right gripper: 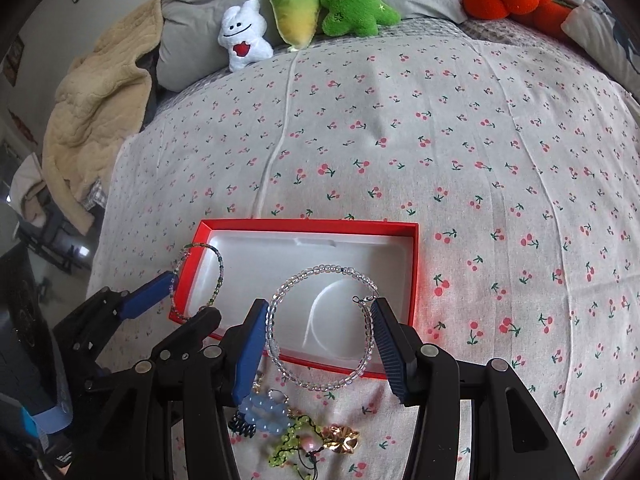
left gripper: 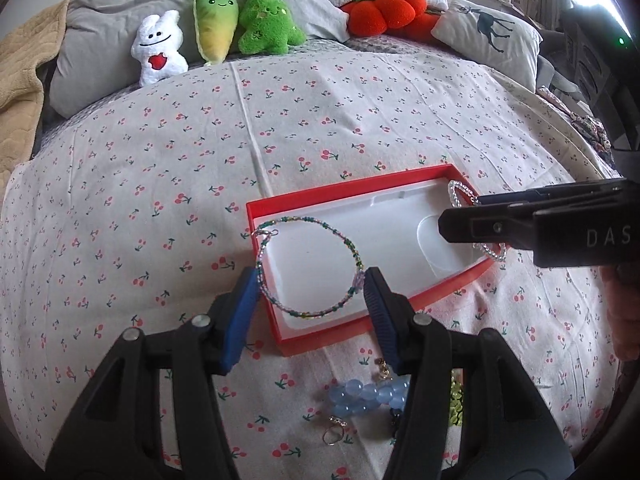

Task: Organize jewelry
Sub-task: 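Carry both bracelets into the red box and open both tools, then lift both tools out of the box back toward the jewelry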

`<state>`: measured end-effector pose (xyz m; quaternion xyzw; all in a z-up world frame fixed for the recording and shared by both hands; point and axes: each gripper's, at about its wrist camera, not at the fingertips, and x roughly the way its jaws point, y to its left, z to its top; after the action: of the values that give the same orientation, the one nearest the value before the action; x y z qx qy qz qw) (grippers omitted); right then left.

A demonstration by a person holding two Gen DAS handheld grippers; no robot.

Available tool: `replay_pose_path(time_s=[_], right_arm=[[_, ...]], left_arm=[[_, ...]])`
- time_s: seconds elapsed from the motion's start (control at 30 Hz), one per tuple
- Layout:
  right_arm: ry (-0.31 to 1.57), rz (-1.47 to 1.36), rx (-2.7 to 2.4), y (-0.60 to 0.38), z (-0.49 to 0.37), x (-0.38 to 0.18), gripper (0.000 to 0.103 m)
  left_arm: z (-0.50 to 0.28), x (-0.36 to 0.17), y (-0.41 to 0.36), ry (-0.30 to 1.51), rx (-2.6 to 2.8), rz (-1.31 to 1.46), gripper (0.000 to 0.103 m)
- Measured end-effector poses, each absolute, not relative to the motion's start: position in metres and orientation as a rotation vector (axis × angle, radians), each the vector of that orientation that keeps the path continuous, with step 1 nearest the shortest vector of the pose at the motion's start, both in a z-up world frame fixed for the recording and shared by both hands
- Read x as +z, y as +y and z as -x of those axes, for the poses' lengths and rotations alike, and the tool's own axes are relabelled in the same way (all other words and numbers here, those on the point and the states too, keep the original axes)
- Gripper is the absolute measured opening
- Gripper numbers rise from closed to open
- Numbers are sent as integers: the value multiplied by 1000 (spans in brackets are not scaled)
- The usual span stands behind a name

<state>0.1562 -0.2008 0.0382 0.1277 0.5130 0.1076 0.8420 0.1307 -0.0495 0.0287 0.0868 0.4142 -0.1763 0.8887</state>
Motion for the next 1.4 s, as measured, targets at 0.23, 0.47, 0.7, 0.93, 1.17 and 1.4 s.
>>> replay_pose_path(time_s=[0.23, 0.47, 0.7, 0.93, 1.17, 1.4], right_arm=[[1102, -300, 213, -205, -166, 29, 53], [1085, -269, 194, -206, -167, 31, 54], [1060, -251, 181, -207, -168, 33, 56], [1032, -229, 181, -203, -158, 43, 75], [1020, -205, 168, -205, -141, 55, 77], [1039, -159, 157, -201, -115, 57, 79]], left_arm=[[-135, 25, -43, 869, -348, -176, 63], [-120, 31, -32, 845, -346, -167, 72], [-98, 33, -25, 840, -347, -158, 76], [-81, 32, -26, 861, -338, -164, 82], [-67, 26, -17, 894, -303, -134, 86], [-55, 22, -10, 952, -263, -67, 87]])
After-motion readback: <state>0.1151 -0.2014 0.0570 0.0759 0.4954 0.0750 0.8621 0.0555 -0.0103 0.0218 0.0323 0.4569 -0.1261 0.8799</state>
